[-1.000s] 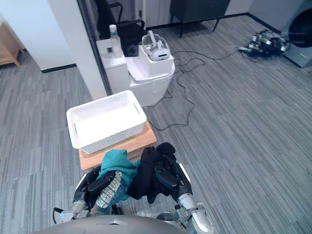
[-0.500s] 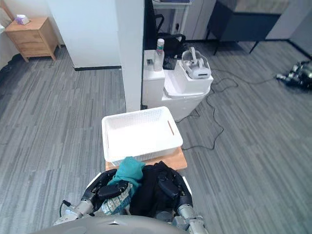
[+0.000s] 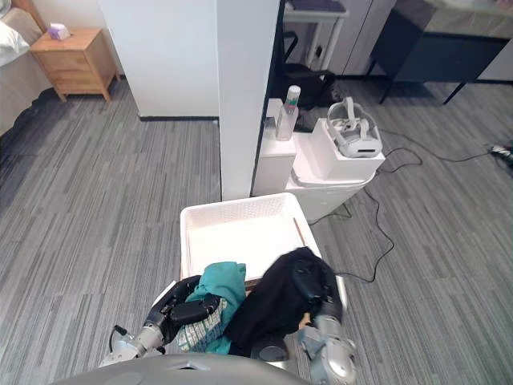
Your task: Tidy up the quilt and then pick up the clothes from the bed and put them into the laundry hamper
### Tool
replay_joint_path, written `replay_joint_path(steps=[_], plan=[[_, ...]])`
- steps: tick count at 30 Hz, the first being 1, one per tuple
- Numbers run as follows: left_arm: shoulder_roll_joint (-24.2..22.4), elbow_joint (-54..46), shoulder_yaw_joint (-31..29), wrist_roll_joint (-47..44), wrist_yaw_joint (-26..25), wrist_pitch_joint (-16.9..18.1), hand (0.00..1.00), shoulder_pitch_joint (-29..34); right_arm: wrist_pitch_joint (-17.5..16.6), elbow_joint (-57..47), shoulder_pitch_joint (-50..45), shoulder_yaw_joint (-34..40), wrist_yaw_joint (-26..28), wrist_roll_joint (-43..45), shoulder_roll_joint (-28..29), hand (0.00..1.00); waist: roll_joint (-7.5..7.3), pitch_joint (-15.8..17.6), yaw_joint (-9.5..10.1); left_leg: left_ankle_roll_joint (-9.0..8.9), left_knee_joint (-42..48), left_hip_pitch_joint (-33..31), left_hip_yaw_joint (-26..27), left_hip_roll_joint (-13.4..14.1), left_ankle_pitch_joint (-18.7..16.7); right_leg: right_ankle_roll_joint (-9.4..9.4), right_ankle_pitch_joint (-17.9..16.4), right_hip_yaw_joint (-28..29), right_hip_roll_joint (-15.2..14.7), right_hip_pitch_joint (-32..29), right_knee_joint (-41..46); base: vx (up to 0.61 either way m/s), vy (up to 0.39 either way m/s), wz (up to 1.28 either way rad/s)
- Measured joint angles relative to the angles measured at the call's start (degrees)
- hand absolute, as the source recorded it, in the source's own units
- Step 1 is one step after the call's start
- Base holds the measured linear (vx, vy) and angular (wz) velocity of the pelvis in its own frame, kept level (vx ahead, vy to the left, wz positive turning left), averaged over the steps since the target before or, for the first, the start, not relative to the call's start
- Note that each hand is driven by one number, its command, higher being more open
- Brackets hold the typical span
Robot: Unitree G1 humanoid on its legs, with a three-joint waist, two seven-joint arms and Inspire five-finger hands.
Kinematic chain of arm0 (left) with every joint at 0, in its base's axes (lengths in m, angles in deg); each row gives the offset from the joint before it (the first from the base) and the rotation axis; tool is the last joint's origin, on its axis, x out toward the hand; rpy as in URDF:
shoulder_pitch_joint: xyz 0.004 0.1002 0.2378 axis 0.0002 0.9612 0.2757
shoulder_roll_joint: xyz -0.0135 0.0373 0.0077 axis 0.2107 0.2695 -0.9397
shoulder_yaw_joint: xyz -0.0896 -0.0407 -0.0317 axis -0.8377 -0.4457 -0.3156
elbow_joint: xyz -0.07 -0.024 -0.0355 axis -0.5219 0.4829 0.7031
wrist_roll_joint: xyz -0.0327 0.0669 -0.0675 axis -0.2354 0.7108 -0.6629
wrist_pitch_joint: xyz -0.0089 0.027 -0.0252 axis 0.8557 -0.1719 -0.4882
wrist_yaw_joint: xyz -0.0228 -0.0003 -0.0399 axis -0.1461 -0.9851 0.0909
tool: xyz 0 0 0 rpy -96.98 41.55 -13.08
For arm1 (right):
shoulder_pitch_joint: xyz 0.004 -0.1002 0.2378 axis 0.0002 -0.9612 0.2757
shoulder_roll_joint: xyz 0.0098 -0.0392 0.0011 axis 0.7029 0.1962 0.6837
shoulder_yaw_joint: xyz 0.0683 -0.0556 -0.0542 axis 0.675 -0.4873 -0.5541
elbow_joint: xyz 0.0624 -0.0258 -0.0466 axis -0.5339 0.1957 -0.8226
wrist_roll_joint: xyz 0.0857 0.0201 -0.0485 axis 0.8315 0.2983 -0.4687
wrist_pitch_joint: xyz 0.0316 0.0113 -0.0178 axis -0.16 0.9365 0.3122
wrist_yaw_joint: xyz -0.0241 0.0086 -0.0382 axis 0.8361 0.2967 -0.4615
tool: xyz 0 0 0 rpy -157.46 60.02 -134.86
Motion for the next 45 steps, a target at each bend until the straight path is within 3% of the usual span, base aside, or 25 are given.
replay_joint_path(steps=[4, 8, 12, 16, 21, 27, 33, 40, 45], plan=[[0.9, -3.8, -1.0, 0.0, 1.3, -1.3, 0.0, 3.6, 0.0, -15.8, -5.0, 6.5, -2.7, -1.7, -0.6, 0.0, -0.34, -0.6, -0.78, -0.47, 0.0, 0.0, 2.2, -0.2, -1.0, 0.64, 0.4, 2.3, 0.3, -0.6, -1.0, -0.01, 0.041, -0.28], [1.0, -4.6, -1.8, -0.5, 2.6, -3.8, 0.0, 4.6, 0.0, -31.4, -3.5, 17.7, -2.5, -2.9, -7.3, 0.0, 0.07, -2.9, -1.46, -0.29, -0.4, -0.1, 3.5, -0.1, -0.9, 1.61, 1.4, 3.9, 0.9, -0.5, -3.3, 0.04, -0.007, -0.18], [1.1, -4.6, -2.6, -0.9, 3.5, -5.5, 0.0, 4.2, 0.8, -37.2, 2.3, 23.8, 1.0, -2.7, -13.1, 0.0, -0.55, -3.4, -1.6, -0.28, -0.6, -0.3, 3.5, -0.1, -0.9, 1.86, 2.0, 4.0, 1.1, -0.4, -4.5, 0.01, -0.016, -0.06], [1.1, -4.4, -2.6, -0.9, 3.8, -6.5, 0.0, 2.4, 5.9, -39.4, 13.5, 21.8, 8.5, -1.2, -20.7, 0.0, -0.84, -3.6, -1.44, -0.28, -0.6, -0.9, 3.4, -0.4, -0.9, 1.84, 2.8, 4.2, 1.0, -0.5, -5.7, -0.03, -0.014, 0.0], [0.7, -4.2, -2.3, -0.9, 3.5, -6.5, 0.0, 0.0, 12.5, -39.2, 24.7, 11.2, 14.9, -0.7, -25.4, 0.0, -1.09, -3.8, 0.38, -0.02, -0.6, -2.0, 2.4, -0.4, -0.7, 1.76, 3.7, 3.4, 0.9, -0.5, -7.2, -0.04, -0.039, 0.08], [-1.9, -1.9, -1.5, -1.5, -0.3, -6.3, 0.0, -1.9, 20.9, -35.3, 32.0, -2.0, 17.3, -3.1, -25.4, 0.0, -1.09, -3.8, 2.48, 0.5, -0.9, -2.1, -1.0, -0.5, -0.3, 1.76, 3.7, 0.5, 0.4, 0.8, -7.2, -0.03, -0.033, 0.26], [-3.1, -1.9, -3.4, -2.4, -3.0, -6.2, 0.0, -0.9, 27.2, -28.0, 32.4, -6.3, 15.2, -4.3, -21.4, 0.0, -1.28, -3.6, 3.99, 1.44, -1.6, -2.4, -3.9, -1.7, 0.6, 1.76, 3.7, -1.2, -1.1, 1.6, -7.2, -0.05, 0.001, 0.27], [-3.7, -7.9, -8.9, -2.8, -2.7, -6.2, 0.0, 1.1, 27.6, -13.0, 29.5, -6.5, 9.3, -9.8, -11.9, 0.0, -1.57, -2.4, 5.39, 2.13, -1.4, -3.6, -6.4, -2.7, 1.4, 1.8, 3.6, -2.8, -2.4, 1.7, -7.2, -0.07, -0.014, 0.19], [-4.7, -16.1, -12.1, -7.7, 1.1, -6.2, 0.0, 1.1, 26.2, -3.3, 26.0, -6.3, 3.2, -13.8, -7.0, 0.0, -1.37, -2.0, 6.3, 2.12, -0.6, -4.2, -7.2, -2.6, 1.5, 1.81, 3.6, -3.7, -2.6, 1.9, -7.2, -0.05, -0.033, 0.08]])
